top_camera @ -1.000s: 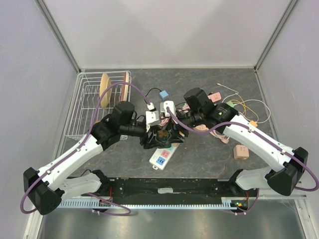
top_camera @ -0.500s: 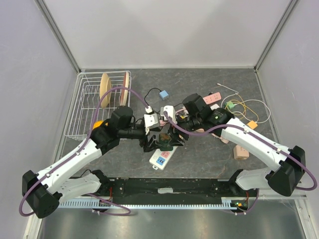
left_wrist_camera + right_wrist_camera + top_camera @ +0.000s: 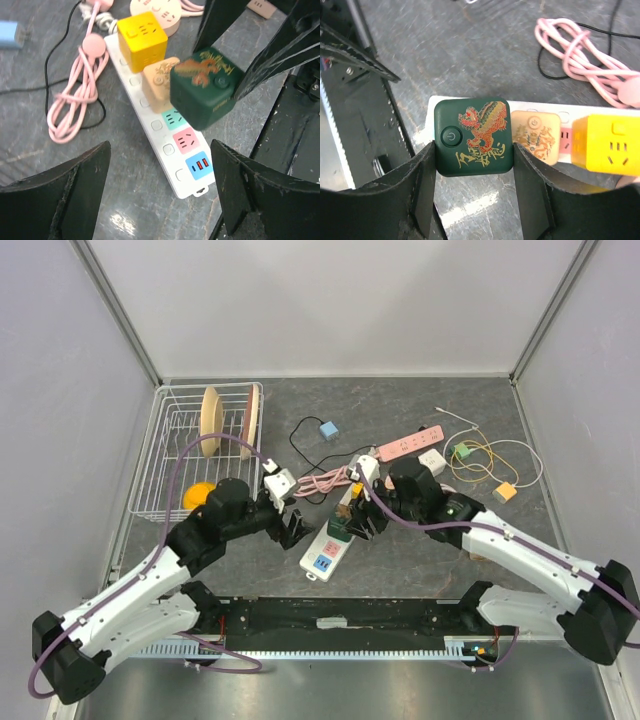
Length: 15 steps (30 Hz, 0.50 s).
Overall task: Insert the plug
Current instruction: Adjust the plug.
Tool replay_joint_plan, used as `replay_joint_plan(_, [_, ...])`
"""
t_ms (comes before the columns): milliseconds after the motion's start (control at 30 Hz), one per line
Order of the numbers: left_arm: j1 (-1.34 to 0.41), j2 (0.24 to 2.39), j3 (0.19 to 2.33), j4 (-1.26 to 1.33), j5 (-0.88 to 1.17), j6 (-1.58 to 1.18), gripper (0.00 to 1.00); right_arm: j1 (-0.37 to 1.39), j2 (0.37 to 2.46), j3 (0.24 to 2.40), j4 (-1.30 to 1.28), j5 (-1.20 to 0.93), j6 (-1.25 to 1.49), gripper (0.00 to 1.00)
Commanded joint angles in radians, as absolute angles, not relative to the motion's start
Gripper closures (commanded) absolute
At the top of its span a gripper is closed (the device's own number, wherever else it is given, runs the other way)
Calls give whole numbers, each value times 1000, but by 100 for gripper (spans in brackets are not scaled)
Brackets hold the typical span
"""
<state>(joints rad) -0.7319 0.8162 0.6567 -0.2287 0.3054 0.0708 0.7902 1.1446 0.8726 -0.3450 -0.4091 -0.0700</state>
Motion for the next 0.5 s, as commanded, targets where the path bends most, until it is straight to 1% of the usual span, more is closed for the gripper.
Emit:
replay_joint_plan(0, [-736,756,598,-196,183,-119,13,811,1045,776,-81,-211,162,100])
replay_joint_plan(100, [-738,756,555,-192,179,-217,13,818,982,721,-37,-65,237,100])
replay_joint_plan(267, [-773,834,525,-167,127,-298,13,819,878,673,-9,148,308,100])
replay_joint_plan(467, [-868,1006,537,-150,49,-366,12,818,805,664,17,276,330,100])
